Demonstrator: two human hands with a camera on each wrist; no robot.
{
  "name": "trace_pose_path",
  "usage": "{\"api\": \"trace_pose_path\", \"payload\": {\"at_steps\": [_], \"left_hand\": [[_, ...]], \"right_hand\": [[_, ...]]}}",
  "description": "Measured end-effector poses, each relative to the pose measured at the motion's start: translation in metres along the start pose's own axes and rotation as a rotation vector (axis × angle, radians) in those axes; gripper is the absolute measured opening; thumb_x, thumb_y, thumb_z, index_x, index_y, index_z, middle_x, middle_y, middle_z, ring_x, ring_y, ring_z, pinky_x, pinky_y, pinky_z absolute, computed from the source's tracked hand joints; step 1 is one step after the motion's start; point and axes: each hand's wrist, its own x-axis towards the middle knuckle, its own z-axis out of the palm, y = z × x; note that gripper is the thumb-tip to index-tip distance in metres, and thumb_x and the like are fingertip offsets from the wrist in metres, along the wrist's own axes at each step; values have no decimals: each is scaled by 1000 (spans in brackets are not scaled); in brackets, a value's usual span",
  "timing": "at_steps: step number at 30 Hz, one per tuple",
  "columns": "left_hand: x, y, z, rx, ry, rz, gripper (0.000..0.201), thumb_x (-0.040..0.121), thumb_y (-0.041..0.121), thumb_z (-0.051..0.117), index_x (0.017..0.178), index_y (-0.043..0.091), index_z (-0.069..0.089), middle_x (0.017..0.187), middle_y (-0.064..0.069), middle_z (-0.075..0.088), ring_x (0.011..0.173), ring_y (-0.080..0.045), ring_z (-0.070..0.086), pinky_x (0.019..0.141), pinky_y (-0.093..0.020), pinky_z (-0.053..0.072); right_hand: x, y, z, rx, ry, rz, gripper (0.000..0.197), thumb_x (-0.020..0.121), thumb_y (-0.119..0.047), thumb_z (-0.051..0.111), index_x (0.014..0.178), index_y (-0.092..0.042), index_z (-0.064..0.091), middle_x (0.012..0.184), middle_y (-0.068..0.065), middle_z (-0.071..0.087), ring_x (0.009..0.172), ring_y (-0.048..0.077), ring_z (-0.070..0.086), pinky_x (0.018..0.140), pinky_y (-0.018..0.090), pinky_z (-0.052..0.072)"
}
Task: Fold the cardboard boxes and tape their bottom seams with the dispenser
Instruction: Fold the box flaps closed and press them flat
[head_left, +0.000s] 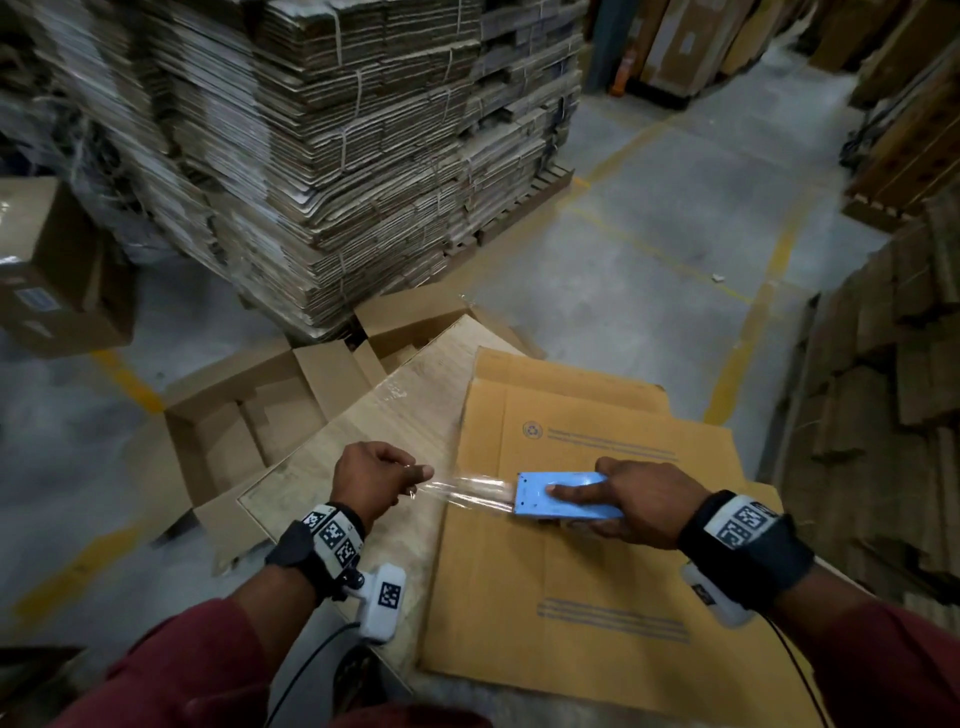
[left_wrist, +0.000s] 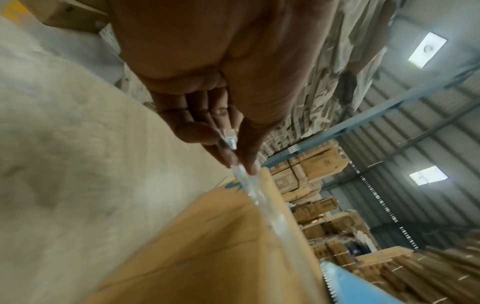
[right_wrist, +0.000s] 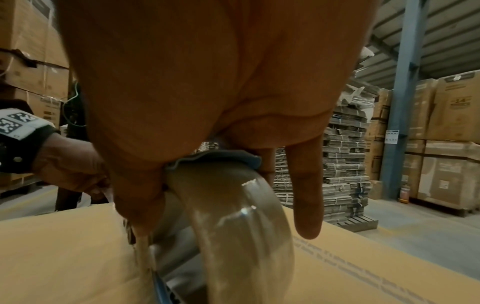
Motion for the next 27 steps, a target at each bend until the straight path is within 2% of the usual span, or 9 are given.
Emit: {"api": "trace_pose_path", "payload": {"at_steps": [4, 9, 14, 17, 19, 22, 25, 27], "left_hand": [[7, -21, 6, -24, -19, -39, 31, 70, 18, 96, 86, 4, 74, 69, -8, 76, 61, -15, 73, 55, -28, 51], [13, -43, 24, -109, -75, -94, 31, 73, 16, 94, 88, -1, 73, 71, -11, 76, 63, -16, 74, 51, -27, 48], [18, -59, 41, -207, -148, -179, 24, 78, 14, 90, 88, 3, 71, 78, -17, 77, 68, -22, 74, 48, -23, 41], [20, -62, 42, -257, -197, -233, 26, 80, 12, 89, 93, 0, 71, 71, -15, 75, 57, -19, 67, 48, -24, 46], [23, -59, 40, -267, -224, -271, 25, 78, 11, 90, 88, 2, 68, 68, -15, 71, 52, -21, 62, 45, -25, 50], [29, -55, 34, -233, -252, -318, 31, 74, 18, 94, 89, 7, 68, 76, -15, 75, 59, -27, 66, 45, -28, 55], [36, -51, 30, -205, -300, -378, 43, 69, 17, 97, 99, 3, 70, 87, -14, 79, 59, -30, 72, 46, -27, 54], [41, -49, 28, -155, -317, -391, 47, 65, 18, 99, 101, 1, 72, 88, -13, 79, 62, -29, 74, 48, -27, 54]], "right_hand": [[12, -5, -2, -40, -44, -2, 58, 95, -73, 40, 146, -71, 12, 115, -3, 47, 98, 23, 58, 73, 35, 48], [23, -18, -2, -96, -84, -3, 58, 98, -61, 47, 150, -65, 19, 119, 2, 47, 105, 27, 57, 72, 37, 48], [34, -26, -4, -168, -125, -1, 60, 99, -54, 50, 152, -59, 22, 131, 4, 45, 115, 30, 52, 73, 37, 44], [37, -31, -4, -158, -150, 1, 59, 100, -52, 50, 153, -57, 24, 129, 5, 45, 113, 30, 54, 76, 37, 46], [41, -33, -5, -144, -160, 5, 58, 100, -51, 51, 152, -56, 26, 127, 5, 46, 110, 29, 55, 77, 36, 46], [45, -33, -5, -126, -159, 15, 57, 100, -51, 51, 152, -56, 28, 124, 4, 46, 108, 29, 56, 77, 36, 46], [46, -31, -3, -106, -146, 27, 55, 100, -52, 50, 151, -56, 31, 124, 4, 46, 108, 28, 56, 80, 37, 47], [46, -33, -1, -103, -140, 32, 55, 99, -53, 50, 151, -56, 32, 123, 3, 46, 108, 28, 56, 79, 37, 46]]}}
